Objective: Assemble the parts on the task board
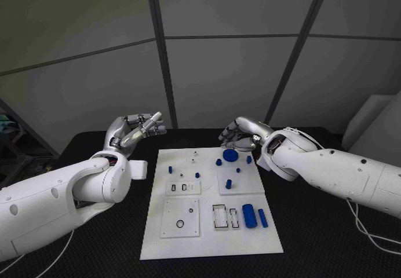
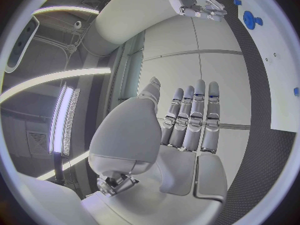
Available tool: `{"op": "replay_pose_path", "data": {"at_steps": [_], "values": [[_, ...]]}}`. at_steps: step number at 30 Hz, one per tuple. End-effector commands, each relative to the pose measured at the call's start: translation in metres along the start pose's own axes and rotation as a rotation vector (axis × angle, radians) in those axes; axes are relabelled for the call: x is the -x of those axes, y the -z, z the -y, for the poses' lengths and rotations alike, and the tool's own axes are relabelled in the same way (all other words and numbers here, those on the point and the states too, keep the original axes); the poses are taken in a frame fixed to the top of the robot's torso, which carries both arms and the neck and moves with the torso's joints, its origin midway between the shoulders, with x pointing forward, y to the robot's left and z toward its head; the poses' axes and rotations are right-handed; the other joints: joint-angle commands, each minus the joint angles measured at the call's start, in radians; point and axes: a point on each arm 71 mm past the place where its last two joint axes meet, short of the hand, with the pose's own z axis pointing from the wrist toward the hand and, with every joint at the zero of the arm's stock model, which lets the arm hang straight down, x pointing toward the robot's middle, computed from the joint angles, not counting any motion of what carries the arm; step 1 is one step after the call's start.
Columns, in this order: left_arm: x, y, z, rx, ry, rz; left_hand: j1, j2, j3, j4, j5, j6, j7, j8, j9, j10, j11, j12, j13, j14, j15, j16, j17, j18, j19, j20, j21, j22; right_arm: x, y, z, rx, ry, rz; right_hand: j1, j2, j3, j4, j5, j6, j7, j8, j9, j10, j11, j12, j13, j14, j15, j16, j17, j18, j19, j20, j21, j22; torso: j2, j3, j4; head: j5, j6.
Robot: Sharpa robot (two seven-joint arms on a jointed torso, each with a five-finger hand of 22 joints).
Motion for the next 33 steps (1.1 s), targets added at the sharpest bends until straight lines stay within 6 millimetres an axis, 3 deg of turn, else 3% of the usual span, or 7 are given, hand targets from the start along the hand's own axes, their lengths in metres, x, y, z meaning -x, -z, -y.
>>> {"op": "replay_pose_path", "data": {"at_steps": [1, 7, 10, 11, 14, 22, 33], "values": [[-0.009, 0.003, 0.003, 0.006, 0.023, -0.074, 0.001, 0.008, 0.000, -0.009, -0.007, 0.007, -0.003, -0.005, -0.002, 0.007, -0.001, -0.001, 0.001, 0.007, -0.002, -0.007, 0.002, 0.008, 0.007, -0.001, 0.005, 0.000, -0.006, -0.002, -0.001, -0.045, 0.226, -0.097, -0.004, -0.043, -0.006, 0.015, 0.019, 0.036, -0.019, -0.016, 0.000, 0.022, -0.021, -0.006, 0.003, 0.169, -0.048, 0.137, 0.103, 0.003, 0.166, -0.078, 0.148, 0.071, 0.024, -0.0053, 0.0125, -0.008, 0.001], [-0.017, 0.009, 0.004, 0.014, 0.042, -0.106, -0.002, 0.009, -0.003, -0.014, -0.007, 0.007, -0.002, -0.012, -0.002, 0.003, 0.000, -0.010, -0.001, 0.005, -0.001, -0.017, 0.002, 0.008, 0.012, -0.002, 0.006, 0.000, -0.010, -0.007, -0.005, -0.068, 0.327, -0.144, 0.000, -0.067, 0.004, 0.050, 0.028, 0.022, -0.025, -0.022, -0.001, -0.013, -0.028, -0.002, 0.005, 0.164, -0.053, 0.446, 0.302, 0.000, 0.193, -0.095, 0.308, 0.171, 0.043, -0.0102, 0.0246, -0.017, -0.001], [-0.018, 0.010, 0.005, 0.016, 0.045, -0.113, -0.005, 0.010, -0.006, -0.016, -0.007, 0.007, -0.001, -0.016, -0.003, 0.000, 0.002, -0.015, -0.003, 0.004, 0.000, -0.022, 0.002, 0.007, 0.013, -0.002, 0.006, -0.001, -0.012, -0.008, -0.006, -0.075, 0.353, -0.161, 0.005, -0.084, 0.008, 0.066, 0.027, 0.015, -0.024, -0.023, -0.001, -0.037, -0.022, 0.002, 0.007, 0.158, -0.047, 0.746, 0.596, 0.003, 0.187, -0.094, 0.394, 0.228, 0.051, -0.0117, 0.0276, -0.022, -0.001], [-0.018, 0.010, 0.005, 0.016, 0.046, -0.114, -0.006, 0.010, -0.006, -0.017, -0.007, 0.006, -0.001, -0.017, -0.003, -0.001, 0.002, -0.017, -0.003, 0.004, 0.001, -0.024, 0.002, 0.007, 0.013, -0.002, 0.006, -0.001, -0.012, -0.008, -0.006, -0.077, 0.359, -0.167, 0.006, -0.079, 0.012, 0.071, 0.028, 0.015, -0.022, -0.023, -0.001, -0.046, -0.022, -0.003, 0.005, 0.171, -0.049, 0.817, 0.674, 0.001, 0.184, -0.091, 0.409, 0.239, 0.054, -0.0122, 0.0286, -0.023, -0.001], [-0.018, 0.011, 0.005, 0.017, 0.047, -0.115, -0.006, 0.010, -0.007, -0.018, -0.007, 0.006, 0.000, -0.019, -0.003, -0.002, 0.003, -0.018, -0.003, 0.004, 0.001, -0.025, 0.002, 0.007, 0.013, -0.002, 0.006, -0.002, -0.014, -0.010, -0.007, -0.083, 0.378, -0.183, 0.012, -0.086, 0.013, 0.080, 0.027, 0.010, -0.023, -0.023, -0.001, -0.057, -0.018, -0.002, 0.006, 0.172, -0.048, 0.944, 0.812, -0.006, 0.184, -0.087, 0.500, 0.330, 0.060, -0.0126, 0.0303, -0.025, -0.001], [-0.017, 0.011, 0.005, 0.019, 0.048, -0.118, -0.011, 0.012, -0.011, -0.023, -0.007, 0.004, 0.003, -0.028, -0.003, -0.010, 0.006, -0.029, -0.004, 0.004, 0.003, -0.034, 0.002, 0.007, 0.014, -0.001, 0.006, -0.003, -0.017, -0.011, -0.006, -0.095, 0.410, -0.211, 0.024, -0.087, 0.011, 0.098, 0.025, 0.006, -0.024, -0.023, -0.001, -0.069, -0.015, -0.002, 0.006, 0.172, -0.041, 1.075, 0.954, -0.026, 0.193, -0.078, 0.661, 0.517, 0.070, -0.0132, 0.0327, -0.028, -0.002], [-0.015, 0.012, 0.005, 0.024, 0.046, -0.117, -0.013, 0.013, -0.013, -0.024, -0.007, 0.004, 0.005, -0.031, -0.003, -0.013, 0.007, -0.033, -0.004, 0.004, 0.004, -0.038, 0.002, 0.006, 0.014, 0.000, 0.005, -0.004, -0.019, -0.013, -0.005, -0.101, 0.422, -0.227, 0.032, -0.082, 0.024, 0.108, 0.026, 0.004, -0.025, -0.023, -0.001, -0.056, -0.016, 0.001, 0.007, 0.176, -0.041, 1.148, 1.037, -0.037, 0.204, -0.075, 0.751, 0.622, 0.073, -0.0114, 0.0327, -0.025, -0.003]]}}
